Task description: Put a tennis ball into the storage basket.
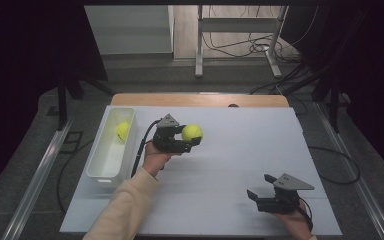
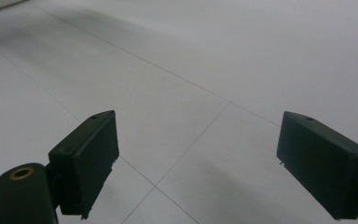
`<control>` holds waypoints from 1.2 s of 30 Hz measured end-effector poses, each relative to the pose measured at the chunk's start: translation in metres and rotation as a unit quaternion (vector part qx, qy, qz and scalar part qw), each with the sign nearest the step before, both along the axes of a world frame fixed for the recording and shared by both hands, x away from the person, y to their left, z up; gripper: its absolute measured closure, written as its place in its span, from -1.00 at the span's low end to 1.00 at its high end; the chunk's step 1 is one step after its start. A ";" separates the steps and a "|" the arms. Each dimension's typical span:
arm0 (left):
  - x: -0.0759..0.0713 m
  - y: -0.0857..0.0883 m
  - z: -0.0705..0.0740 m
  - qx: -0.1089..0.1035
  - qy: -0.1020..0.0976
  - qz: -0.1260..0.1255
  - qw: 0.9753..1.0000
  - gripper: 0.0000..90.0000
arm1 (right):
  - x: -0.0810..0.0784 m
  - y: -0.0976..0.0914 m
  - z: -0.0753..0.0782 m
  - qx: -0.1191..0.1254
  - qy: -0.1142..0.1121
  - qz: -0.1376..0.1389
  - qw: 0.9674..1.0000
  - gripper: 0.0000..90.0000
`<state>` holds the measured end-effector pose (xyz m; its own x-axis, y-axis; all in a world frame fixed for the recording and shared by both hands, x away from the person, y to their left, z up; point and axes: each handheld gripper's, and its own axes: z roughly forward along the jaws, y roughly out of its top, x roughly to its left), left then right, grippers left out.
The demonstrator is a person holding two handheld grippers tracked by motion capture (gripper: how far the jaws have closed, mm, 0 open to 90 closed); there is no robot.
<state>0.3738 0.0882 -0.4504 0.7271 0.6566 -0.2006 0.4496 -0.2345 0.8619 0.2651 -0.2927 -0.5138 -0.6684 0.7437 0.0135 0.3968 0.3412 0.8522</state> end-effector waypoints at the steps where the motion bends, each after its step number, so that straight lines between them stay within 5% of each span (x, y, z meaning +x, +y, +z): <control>1: -0.001 0.001 0.000 0.000 0.000 0.000 1.000 -0.43 | 0.000 0.000 0.000 -0.001 0.000 -0.002 1.000 -0.70; 36: -0.024 0.019 0.017 -0.018 -0.020 0.006 1.000 -0.43 | 0.000 -0.002 0.002 0.004 -0.006 0.003 1.000 -0.70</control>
